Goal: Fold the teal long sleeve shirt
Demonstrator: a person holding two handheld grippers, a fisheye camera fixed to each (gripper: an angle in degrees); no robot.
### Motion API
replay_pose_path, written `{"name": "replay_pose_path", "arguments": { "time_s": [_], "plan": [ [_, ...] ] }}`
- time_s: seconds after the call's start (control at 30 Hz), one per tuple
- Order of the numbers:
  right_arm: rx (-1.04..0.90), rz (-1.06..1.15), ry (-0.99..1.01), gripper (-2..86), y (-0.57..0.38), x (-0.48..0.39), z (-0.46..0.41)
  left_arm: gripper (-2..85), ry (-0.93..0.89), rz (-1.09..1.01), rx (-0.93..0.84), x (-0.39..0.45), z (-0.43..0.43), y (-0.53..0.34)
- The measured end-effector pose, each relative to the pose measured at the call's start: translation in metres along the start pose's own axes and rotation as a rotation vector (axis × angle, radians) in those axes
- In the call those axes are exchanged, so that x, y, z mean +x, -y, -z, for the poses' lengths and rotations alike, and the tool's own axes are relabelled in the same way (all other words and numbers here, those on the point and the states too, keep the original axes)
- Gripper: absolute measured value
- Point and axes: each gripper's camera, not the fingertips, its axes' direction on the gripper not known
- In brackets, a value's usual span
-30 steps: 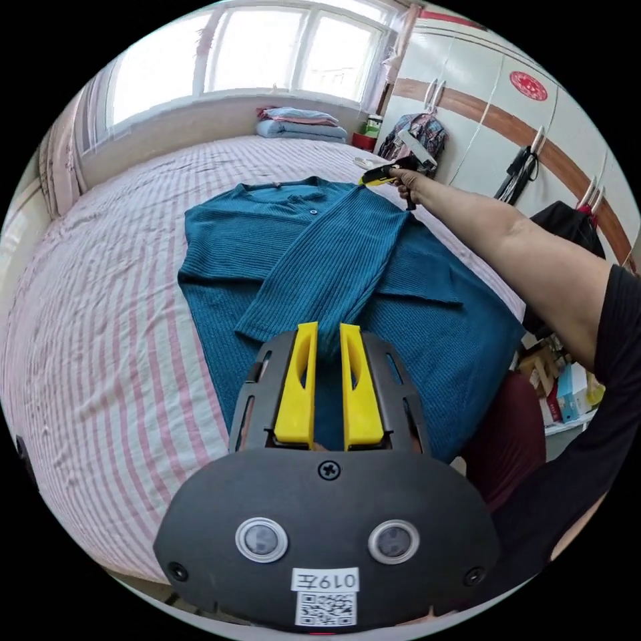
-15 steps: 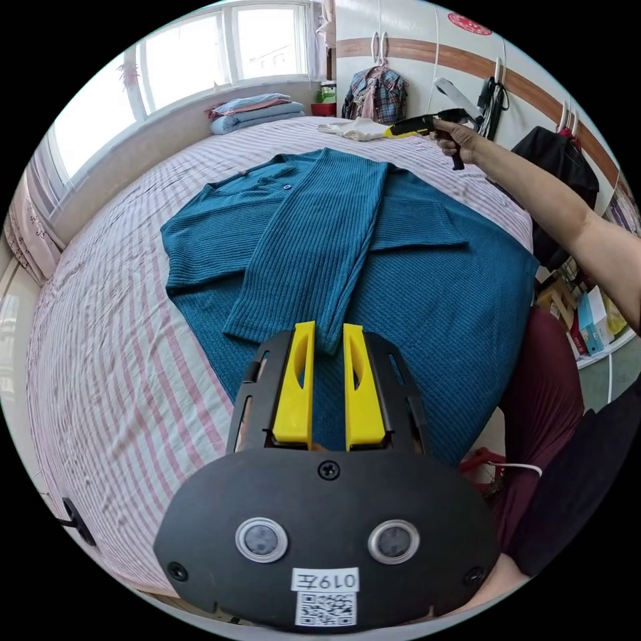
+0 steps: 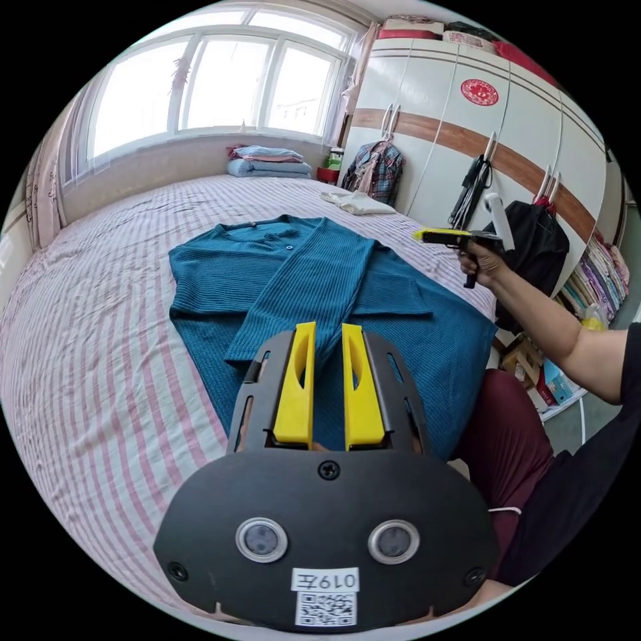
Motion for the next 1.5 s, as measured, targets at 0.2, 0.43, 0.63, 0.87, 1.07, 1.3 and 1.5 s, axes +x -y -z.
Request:
{"name": "replay_pose_path", "arguments": {
  "time_s": [0.2, 0.43, 0.63, 0.87, 1.07, 1.3, 1.5],
  "plan": [
    [-0.228, 0.231, -0.210, 8.6, 0.045, -0.038, -0.035, 2.6, 0.012, 0.004, 0.042, -0.005, 0.034, -0.010],
    [-0.339, 0.180, -0.228, 8.1, 0.072, -0.027, -0.040, 1.4, 0.018, 0.037, -0.063, -0.003, 0.028, -0.015],
    [-0.293, 0.105, -0.187, 7.7, 0.060, -0.022, 0.023, 0.9, 0.081, 0.028, -0.151, 0.015, 0.021, -0.014],
    [0.140, -0.045, 0.118, 4.5, -0.040, -0.045, 0.240, 0.8, 0.072, 0.127, 0.196, 0.029, 0.093, -0.035],
    [0.410, 0.034, 0.371, 2.6, -0.122, -0.147, 0.350, 0.9, 0.313, -0.056, 0.082, 0.121, 0.104, -0.019],
    [0.320, 0.183, 0.337, -0.3, -0.110, -0.204, 0.354, 0.9, 0.562, -0.159, 0.045, 0.197, 0.083, -0.044],
    [0.300, 0.120, 0.252, 1.4, -0.131, -0.191, 0.372, 1.6, 0.517, -0.154, -0.171, 0.199, 0.028, -0.032]
  ]
}}
